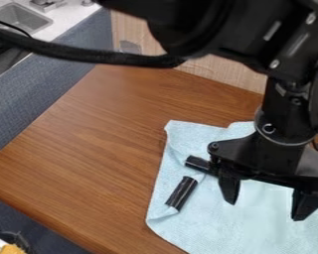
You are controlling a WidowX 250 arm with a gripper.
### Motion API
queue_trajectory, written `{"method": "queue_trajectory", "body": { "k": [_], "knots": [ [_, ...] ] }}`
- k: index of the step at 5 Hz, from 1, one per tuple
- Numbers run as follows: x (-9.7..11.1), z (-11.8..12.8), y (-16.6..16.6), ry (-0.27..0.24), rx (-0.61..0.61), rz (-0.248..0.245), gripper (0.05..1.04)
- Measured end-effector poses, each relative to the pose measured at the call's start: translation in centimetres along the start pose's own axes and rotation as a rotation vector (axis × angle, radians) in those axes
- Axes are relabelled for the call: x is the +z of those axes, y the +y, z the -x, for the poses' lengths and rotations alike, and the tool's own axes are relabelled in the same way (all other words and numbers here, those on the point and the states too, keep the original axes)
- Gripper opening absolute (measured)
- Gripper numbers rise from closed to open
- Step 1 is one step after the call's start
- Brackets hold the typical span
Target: Move the cloth to the upper left
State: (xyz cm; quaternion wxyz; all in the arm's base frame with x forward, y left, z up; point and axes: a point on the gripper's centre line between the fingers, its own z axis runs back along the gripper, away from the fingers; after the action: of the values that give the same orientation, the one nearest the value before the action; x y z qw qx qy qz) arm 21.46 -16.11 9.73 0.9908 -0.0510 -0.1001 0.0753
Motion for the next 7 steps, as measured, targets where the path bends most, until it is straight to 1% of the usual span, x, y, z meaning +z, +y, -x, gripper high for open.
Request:
{"method": "queue_trajectory", "body": {
  "k": [1, 2, 3, 4, 5, 6, 7],
  "knots": [
    [-0.5, 0.2, 0.2, 0.015, -0.005, -0.015, 1.001],
    [-0.6, -1.0, 1.7, 0.015, 0.028, -0.032, 1.001],
    [-0.7, -2.7, 3.2, -0.01, 0.074, -0.032, 1.001],
    [-1.3, -3.9, 4.4, -0.044, 0.128, -0.05, 1.001],
    [-3.0, -4.9, 5.5, -0.05, 0.175, -0.079, 1.001],
    [-4.8, -5.8, 6.4, -0.055, 0.212, -0.094, 1.001],
    [-6.3, -6.6, 6.3, -0.068, 0.218, -0.101, 1.001]
  ]
}}
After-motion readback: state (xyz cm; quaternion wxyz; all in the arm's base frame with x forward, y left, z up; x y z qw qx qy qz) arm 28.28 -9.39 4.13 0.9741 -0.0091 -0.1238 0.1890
